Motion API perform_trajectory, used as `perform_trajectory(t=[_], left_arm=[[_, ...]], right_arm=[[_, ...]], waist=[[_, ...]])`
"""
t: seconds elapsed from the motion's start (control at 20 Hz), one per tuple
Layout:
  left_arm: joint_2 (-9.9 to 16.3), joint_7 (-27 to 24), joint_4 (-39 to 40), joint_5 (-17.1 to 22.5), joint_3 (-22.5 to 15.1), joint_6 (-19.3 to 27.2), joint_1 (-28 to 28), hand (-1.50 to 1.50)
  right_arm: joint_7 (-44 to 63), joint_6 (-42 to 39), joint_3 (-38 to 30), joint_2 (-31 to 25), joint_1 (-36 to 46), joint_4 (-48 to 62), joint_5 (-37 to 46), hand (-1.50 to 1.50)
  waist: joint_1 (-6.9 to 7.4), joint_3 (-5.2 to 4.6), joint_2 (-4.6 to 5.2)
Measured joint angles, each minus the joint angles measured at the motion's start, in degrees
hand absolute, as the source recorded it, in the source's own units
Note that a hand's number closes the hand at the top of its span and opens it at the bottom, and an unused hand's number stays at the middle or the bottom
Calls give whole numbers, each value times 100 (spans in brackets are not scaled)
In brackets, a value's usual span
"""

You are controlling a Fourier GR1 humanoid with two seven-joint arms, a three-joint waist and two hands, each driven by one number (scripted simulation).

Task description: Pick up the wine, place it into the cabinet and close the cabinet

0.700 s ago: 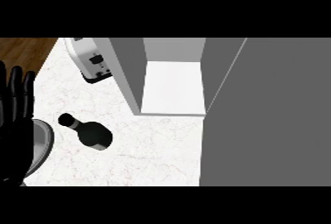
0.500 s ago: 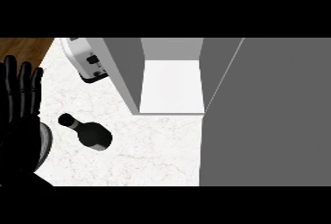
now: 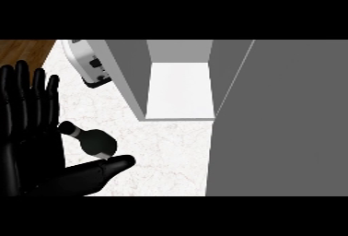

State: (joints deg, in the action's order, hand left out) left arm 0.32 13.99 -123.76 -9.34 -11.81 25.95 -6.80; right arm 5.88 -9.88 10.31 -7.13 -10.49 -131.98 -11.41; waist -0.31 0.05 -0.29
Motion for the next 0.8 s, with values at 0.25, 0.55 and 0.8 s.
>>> perform_trajectory(t=[0.25, 0.55, 0.8], left_arm=[[-21, 1149, -765, -1100, -1022, 775, -38, -150], [-26, 2599, -986, -2152, -1887, 1237, -464, -150], [-27, 3403, -876, -2802, -2187, 1394, -1049, -150]], right_arm=[[479, -47, -23, -92, -42, -383, -417, -150], [732, 9, -5, -74, 38, -468, -422, -150], [969, 78, -62, -115, 168, -502, -428, -150]], waist=[[33, 4, -3], [55, 7, -10], [70, 9, -22]])
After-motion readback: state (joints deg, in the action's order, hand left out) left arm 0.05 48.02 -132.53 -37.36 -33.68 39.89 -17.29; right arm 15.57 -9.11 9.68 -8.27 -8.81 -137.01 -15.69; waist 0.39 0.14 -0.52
